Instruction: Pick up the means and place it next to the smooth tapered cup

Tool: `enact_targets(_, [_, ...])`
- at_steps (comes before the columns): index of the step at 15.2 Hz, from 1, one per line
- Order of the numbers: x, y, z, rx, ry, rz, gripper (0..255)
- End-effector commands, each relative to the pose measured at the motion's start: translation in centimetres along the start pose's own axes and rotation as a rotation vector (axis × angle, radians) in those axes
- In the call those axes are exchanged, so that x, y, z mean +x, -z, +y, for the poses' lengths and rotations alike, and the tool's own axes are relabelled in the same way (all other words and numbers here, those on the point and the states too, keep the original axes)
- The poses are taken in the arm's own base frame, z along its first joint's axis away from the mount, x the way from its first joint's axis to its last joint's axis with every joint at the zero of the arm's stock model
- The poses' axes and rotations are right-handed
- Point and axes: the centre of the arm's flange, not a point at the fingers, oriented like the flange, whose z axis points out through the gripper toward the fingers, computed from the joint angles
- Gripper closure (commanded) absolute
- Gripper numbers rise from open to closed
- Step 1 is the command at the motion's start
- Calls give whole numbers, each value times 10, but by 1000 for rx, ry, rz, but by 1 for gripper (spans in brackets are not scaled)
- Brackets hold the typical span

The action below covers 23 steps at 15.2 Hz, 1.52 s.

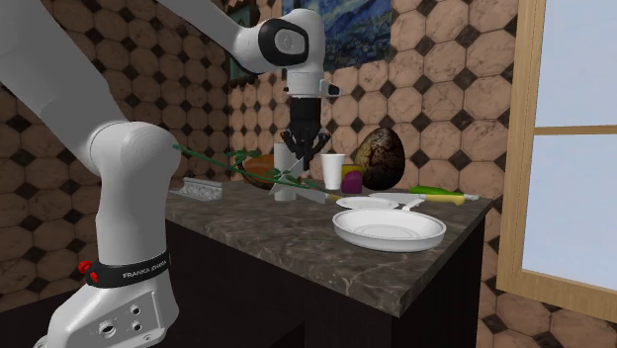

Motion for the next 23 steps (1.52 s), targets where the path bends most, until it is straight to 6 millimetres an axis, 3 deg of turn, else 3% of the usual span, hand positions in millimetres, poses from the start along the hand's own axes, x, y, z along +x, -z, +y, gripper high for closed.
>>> enact_targets(1, [2,11,0,0,0,0,255])
enact_targets(19, [11,103,-6,0,0,0,255])
enact_targets(23, [57,97,-33,0,0,0,255])
